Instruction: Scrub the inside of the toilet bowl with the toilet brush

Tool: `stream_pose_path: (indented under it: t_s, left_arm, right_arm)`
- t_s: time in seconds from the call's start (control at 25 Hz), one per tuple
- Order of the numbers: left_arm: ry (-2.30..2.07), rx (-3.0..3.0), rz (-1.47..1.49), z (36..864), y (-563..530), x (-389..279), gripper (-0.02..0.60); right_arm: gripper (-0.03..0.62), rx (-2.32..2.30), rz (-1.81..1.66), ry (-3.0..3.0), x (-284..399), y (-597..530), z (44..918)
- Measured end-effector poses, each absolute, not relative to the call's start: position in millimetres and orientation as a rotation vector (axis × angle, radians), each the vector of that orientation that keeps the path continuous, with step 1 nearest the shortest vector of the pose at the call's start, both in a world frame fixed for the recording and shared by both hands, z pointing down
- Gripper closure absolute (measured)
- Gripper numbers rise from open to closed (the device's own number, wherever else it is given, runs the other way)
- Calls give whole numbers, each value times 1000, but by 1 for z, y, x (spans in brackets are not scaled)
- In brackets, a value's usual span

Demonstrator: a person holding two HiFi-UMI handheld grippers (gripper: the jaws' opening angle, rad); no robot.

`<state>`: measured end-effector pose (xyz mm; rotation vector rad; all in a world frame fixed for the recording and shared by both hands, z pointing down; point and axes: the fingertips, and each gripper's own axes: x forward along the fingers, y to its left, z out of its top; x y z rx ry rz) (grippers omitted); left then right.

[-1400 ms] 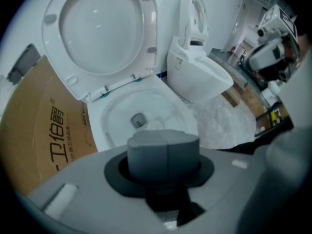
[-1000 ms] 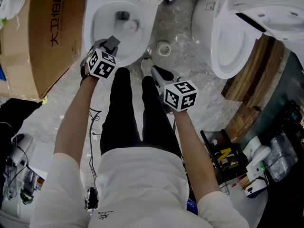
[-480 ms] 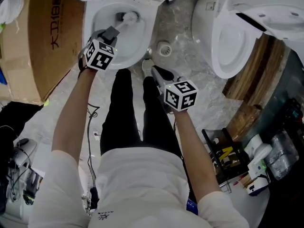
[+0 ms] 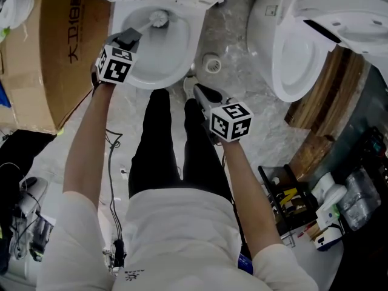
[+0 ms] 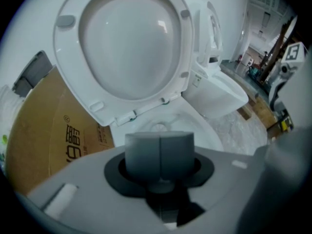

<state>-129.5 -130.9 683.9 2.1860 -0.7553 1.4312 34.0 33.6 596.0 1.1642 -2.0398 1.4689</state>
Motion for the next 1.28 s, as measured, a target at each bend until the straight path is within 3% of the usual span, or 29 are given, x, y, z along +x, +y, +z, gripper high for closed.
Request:
stream_pose_path:
  t_s: [0.68,1.28]
  left_arm:
    - [-939,2003,1372,689,-128,-212,433]
    - [-953,1891,1386,704,-65,-223,434]
  right_arm:
    - [592,1151,1457,-2046,28,30,596]
    - [592,1145,1458,-2044,45,44,597]
